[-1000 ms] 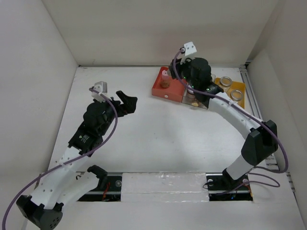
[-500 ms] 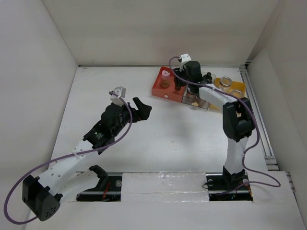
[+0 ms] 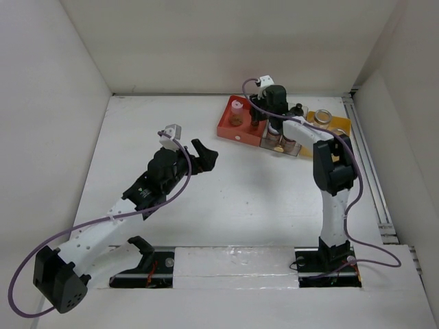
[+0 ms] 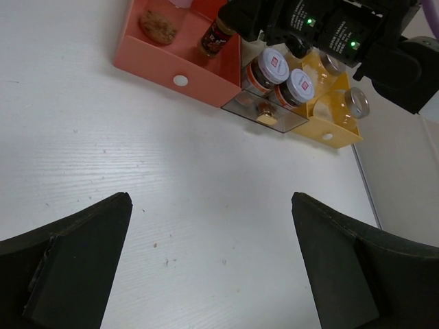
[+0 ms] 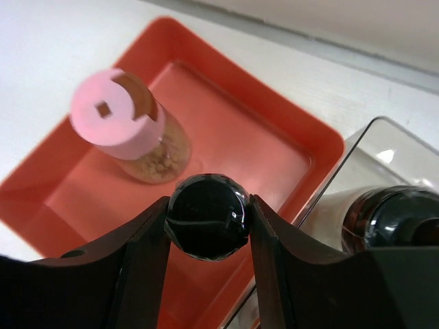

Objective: Organize the condiment bottles

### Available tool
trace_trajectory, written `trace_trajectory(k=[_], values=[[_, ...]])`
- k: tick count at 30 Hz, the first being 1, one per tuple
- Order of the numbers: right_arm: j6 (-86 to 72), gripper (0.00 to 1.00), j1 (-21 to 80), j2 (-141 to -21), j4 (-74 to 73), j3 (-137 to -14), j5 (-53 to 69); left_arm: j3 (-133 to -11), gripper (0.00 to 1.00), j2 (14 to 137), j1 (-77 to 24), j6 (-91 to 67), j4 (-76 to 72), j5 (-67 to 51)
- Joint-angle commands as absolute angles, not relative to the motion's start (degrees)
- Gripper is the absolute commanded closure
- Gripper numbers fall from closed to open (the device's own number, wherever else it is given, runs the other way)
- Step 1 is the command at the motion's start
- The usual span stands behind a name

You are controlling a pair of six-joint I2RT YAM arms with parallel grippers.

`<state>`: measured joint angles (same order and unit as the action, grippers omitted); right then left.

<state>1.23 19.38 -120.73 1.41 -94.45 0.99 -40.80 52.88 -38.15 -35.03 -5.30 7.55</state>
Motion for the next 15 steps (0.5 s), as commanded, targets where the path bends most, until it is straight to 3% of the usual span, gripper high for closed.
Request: trace_trajectory(k=[1, 6, 10, 15], values=[[0.36, 0.60, 18.63, -122.26, 2.73, -97.55, 2.63, -40.17, 0.00, 53.26, -38.23, -35.33, -8.35, 7.82], [0.35, 0.52, 18.63, -123.49, 2.72, -97.56, 2.64, -40.17, 0.00, 53.26, -38.23, -35.86, -8.35, 8.35], [-0.18, 0.27, 18.63, -122.96, 2.72, -97.56, 3.16, -40.17, 0.00, 53.79, -38.23, -35.86, -8.35, 8.35], [-0.18, 0.10, 18.63, -117.52, 2.72, -96.42, 5.01, -40.78, 0.00, 54.31, -38.23, -35.86, -7.83, 8.35]])
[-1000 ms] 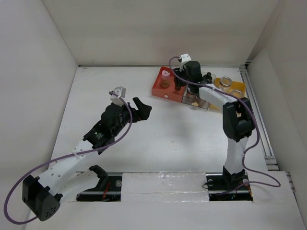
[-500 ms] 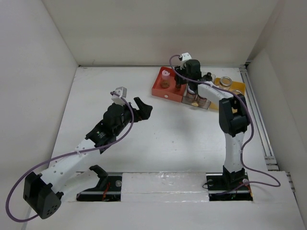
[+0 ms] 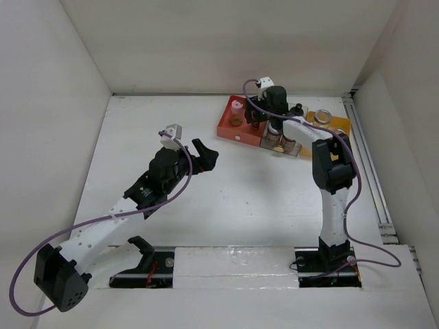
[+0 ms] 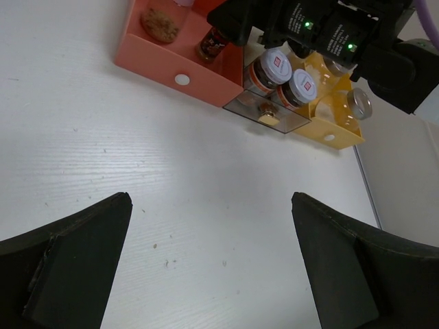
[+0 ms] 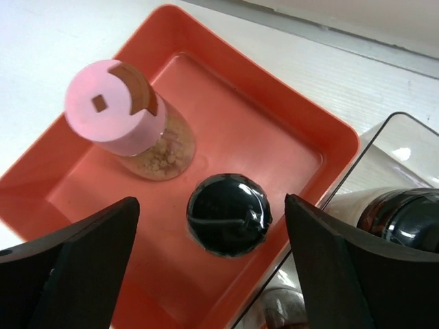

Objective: Organize the condiment bottles

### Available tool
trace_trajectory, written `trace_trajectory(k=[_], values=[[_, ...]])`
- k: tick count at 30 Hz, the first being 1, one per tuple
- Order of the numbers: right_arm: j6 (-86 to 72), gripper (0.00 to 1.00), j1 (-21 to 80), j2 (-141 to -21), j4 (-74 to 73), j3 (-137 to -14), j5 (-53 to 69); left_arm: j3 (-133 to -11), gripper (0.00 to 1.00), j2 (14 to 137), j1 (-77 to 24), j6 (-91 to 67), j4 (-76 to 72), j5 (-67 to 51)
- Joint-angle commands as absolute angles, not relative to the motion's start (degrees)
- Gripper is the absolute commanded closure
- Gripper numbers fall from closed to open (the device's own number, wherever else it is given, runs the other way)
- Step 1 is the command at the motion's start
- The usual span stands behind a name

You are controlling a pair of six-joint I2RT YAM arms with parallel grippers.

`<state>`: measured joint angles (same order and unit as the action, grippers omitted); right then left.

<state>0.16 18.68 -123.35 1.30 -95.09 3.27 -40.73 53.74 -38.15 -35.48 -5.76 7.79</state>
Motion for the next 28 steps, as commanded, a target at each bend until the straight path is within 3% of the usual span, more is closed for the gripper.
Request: trace_trajectory(k=[1, 3, 12, 21, 28], values=[[-0.18, 0.07, 18.63, -116.38, 2.72, -96.42, 5.79, -41.39, 0.00, 54.32, -38.23, -35.86, -7.82, 8.35], [-0.18, 0.01, 18.63, -112.35, 2.72, -95.80, 7.11, -42.01, 0.00, 54.32, -38.23, -35.86, -7.82, 8.35], [0.35, 0.01, 21.97, -93.80, 2.72, -87.90, 11.25, -43.59, 0.00, 50.72, -38.23, -35.34, -7.29, 10.11], [-2.72, 0.01, 35.13, -65.41, 6.06, -59.26, 3.01, -43.59, 0.00, 42.02, -38.23, -35.33, -6.77, 13.44], [-7.46, 0.01, 42.01, -44.84, -0.95, -36.23, -3.51, -40.52, 0.00, 36.57, -38.23, -36.39, -4.22, 14.06]])
